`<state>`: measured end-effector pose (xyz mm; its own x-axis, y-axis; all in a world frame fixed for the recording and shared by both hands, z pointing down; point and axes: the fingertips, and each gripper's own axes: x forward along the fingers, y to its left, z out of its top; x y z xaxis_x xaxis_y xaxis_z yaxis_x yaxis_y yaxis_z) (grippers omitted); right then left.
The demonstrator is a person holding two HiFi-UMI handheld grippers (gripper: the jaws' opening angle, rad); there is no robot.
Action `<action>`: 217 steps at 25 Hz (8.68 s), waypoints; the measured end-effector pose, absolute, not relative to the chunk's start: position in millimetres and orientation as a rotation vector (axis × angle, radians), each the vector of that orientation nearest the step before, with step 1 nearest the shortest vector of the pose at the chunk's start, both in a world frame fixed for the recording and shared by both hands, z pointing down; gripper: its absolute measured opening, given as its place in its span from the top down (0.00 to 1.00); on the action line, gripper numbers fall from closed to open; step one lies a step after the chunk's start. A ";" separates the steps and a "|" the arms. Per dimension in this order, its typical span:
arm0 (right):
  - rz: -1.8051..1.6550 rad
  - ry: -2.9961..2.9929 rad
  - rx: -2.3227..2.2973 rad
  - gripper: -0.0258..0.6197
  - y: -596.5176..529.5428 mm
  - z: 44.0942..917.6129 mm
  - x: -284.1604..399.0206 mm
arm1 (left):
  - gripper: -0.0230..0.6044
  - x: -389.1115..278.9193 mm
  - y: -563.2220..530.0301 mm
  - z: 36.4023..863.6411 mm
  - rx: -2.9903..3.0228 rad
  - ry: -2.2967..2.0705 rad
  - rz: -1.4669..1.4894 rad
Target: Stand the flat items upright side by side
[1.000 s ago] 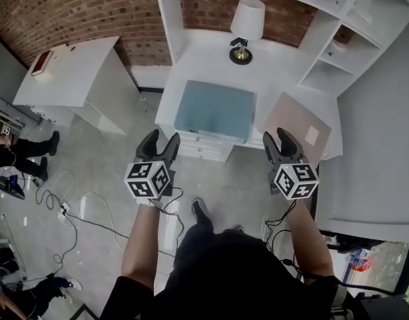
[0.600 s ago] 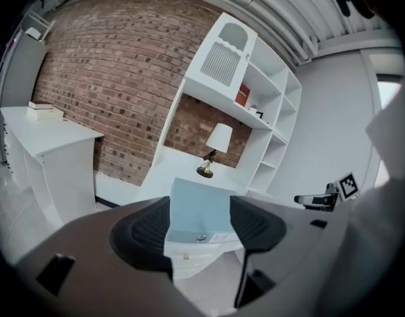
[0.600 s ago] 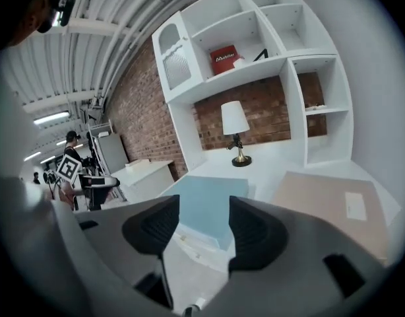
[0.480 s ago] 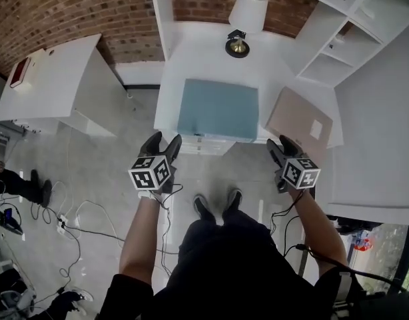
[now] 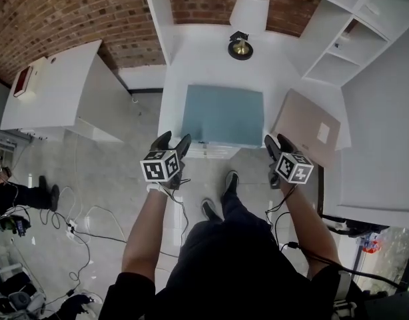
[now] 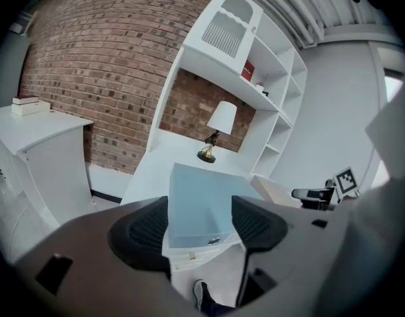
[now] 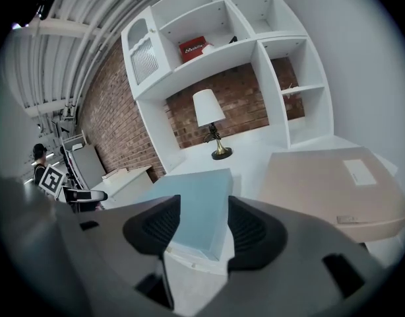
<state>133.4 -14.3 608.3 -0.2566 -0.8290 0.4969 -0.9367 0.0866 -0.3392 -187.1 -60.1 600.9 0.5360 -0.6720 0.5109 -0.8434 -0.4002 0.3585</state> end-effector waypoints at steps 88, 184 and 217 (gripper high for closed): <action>0.540 -2.474 1.285 0.51 -125.5 575.2 25.9 | 0.46 31.6 -142.4 396.6 3.008 -0.547 0.808; 0.340 -2.429 1.290 0.37 -472.0 576.5 -198.9 | 0.46 -324.1 -211.0 533.8 2.072 -1.413 0.335; 0.388 -2.046 2.106 0.68 -120.1 492.3 188.1 | 0.56 -3.1 -124.7 485.1 2.651 -0.688 0.347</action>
<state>188.1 -120.1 492.3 0.0193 -0.9509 0.3088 -0.9979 -0.0373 -0.0524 -3.1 -124.7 485.1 0.8498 -0.4144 0.3258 -0.5081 -0.8085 0.2969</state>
